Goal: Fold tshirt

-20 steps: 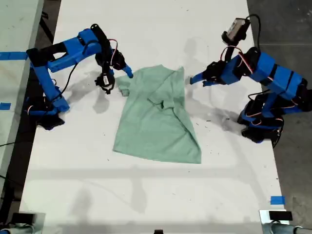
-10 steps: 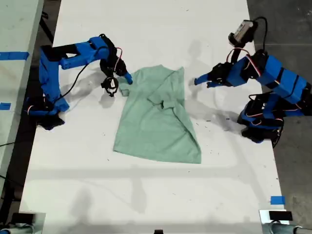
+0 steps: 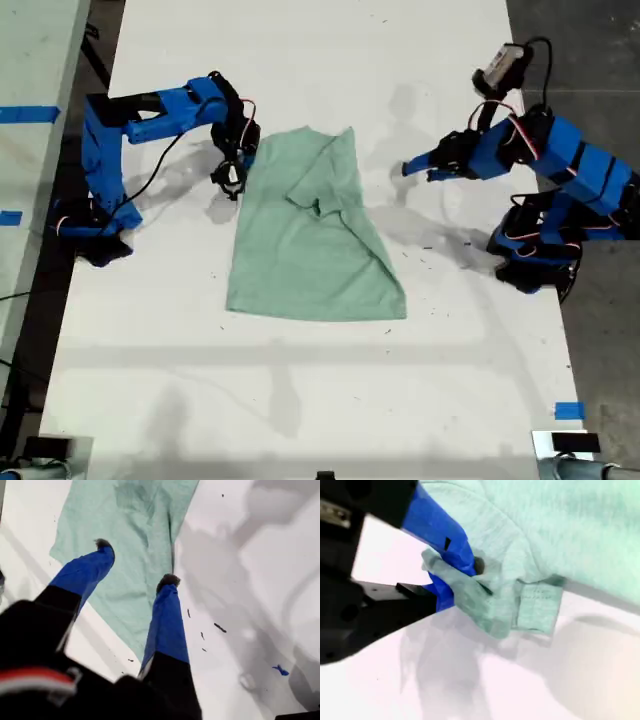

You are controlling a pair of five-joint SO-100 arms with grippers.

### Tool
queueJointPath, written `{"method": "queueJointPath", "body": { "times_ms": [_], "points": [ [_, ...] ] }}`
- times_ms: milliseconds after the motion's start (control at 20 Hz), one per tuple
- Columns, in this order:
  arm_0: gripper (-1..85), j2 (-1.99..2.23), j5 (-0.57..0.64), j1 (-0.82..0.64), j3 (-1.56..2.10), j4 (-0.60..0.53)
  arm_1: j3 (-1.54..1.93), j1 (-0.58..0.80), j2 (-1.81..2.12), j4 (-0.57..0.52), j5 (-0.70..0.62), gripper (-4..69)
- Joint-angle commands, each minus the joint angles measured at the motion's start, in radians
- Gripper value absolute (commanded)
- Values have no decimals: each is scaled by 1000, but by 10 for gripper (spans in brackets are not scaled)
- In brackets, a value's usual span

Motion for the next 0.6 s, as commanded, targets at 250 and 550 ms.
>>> {"method": "queueJointPath", "body": {
  "times_ms": [250,550],
  "points": [
    [1,296,25,-55,-3,140,12,11,57,6,9,184],
    [0,253,38,98,-163,61,21,14,55,-5,11,182]
  ]
}}
